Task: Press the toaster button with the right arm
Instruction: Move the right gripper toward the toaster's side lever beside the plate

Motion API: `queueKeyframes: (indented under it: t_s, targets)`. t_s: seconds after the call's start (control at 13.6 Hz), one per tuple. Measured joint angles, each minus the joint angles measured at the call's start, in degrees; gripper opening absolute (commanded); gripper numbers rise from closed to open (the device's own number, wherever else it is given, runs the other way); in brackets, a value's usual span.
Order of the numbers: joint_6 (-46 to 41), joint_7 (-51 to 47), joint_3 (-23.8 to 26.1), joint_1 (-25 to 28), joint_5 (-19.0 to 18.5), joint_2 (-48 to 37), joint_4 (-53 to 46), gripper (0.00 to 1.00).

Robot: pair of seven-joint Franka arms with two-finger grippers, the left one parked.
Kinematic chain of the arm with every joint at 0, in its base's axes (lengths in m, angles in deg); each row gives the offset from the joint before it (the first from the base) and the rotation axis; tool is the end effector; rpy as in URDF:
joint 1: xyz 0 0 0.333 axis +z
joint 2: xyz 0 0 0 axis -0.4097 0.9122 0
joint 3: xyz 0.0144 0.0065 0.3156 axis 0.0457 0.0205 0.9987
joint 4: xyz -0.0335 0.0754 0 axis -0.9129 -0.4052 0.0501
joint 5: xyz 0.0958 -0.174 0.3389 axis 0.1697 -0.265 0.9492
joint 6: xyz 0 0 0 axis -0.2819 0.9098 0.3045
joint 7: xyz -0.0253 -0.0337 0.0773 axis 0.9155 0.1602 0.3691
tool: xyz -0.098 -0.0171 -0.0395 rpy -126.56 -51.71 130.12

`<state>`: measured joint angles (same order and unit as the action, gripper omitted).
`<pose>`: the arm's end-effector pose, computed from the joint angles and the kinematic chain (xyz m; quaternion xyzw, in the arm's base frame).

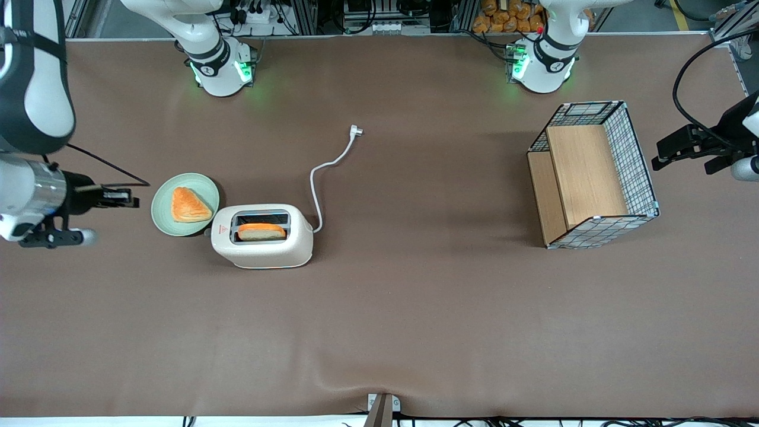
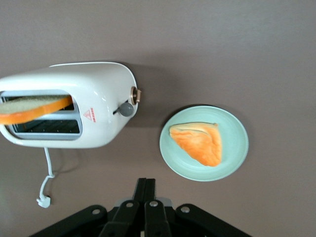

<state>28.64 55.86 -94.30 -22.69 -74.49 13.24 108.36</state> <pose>0.6160 -0.0098 0.4600 -0.9884 0.0018 0.1269 0.0834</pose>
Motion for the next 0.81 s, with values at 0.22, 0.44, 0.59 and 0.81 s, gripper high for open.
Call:
queueKeyframes:
  t_s: [0.22, 0.44, 0.59, 0.81]
  targets:
    - [5.9, -1.7, 0.0, 1.6, 0.2, 1.0, 3.9, 0.00]
    - [9.1, -1.9, 0.0, 1.8, 1.4, 1.0, 7.1, 0.00]
    - [10.7, -1.9, 0.0, 1.8, 2.1, 1.0, 8.2, 0.00]
    - [13.7, -1.9, 0.0, 2.1, 3.9, 1.1, 10.3, 0.00]
